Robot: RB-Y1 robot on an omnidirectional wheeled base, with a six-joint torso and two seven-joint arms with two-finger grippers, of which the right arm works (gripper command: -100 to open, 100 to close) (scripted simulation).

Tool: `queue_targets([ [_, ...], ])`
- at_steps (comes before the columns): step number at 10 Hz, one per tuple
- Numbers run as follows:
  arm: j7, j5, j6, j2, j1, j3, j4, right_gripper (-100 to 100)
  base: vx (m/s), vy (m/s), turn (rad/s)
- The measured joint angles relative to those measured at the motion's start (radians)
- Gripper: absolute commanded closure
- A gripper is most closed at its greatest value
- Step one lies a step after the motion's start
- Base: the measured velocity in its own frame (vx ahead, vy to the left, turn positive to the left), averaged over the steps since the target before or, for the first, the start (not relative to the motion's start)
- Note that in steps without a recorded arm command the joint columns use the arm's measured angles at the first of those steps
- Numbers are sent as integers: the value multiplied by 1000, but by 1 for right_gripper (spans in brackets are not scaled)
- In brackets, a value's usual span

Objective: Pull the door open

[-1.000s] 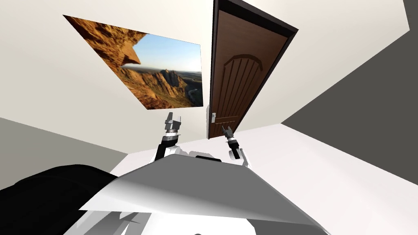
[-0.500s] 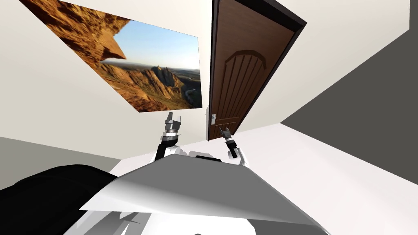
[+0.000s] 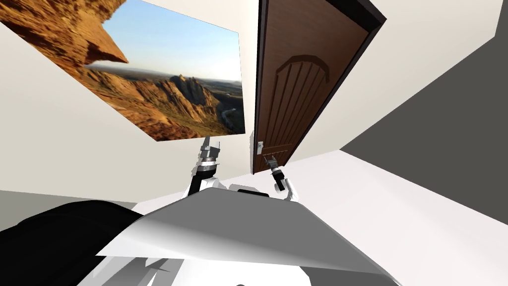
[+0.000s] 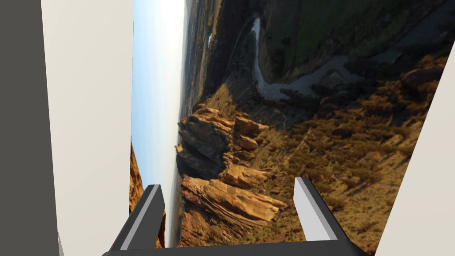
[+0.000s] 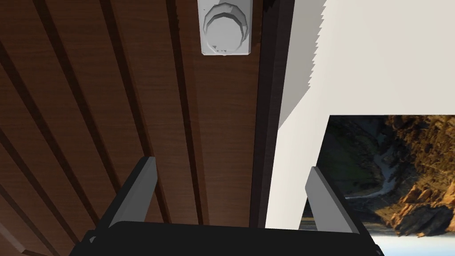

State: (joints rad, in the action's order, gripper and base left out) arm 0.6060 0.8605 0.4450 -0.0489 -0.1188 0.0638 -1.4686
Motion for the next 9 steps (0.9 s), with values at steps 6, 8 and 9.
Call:
queue_targets([
  [6, 49, 59, 9, 13, 48, -16, 94, -100, 72, 18, 15],
  [8, 67, 53, 4, 10, 78, -45, 129, -100, -48, 30, 84],
  [9, 81, 48, 7, 9, 89, -65, 149, -100, -48, 28, 88],
])
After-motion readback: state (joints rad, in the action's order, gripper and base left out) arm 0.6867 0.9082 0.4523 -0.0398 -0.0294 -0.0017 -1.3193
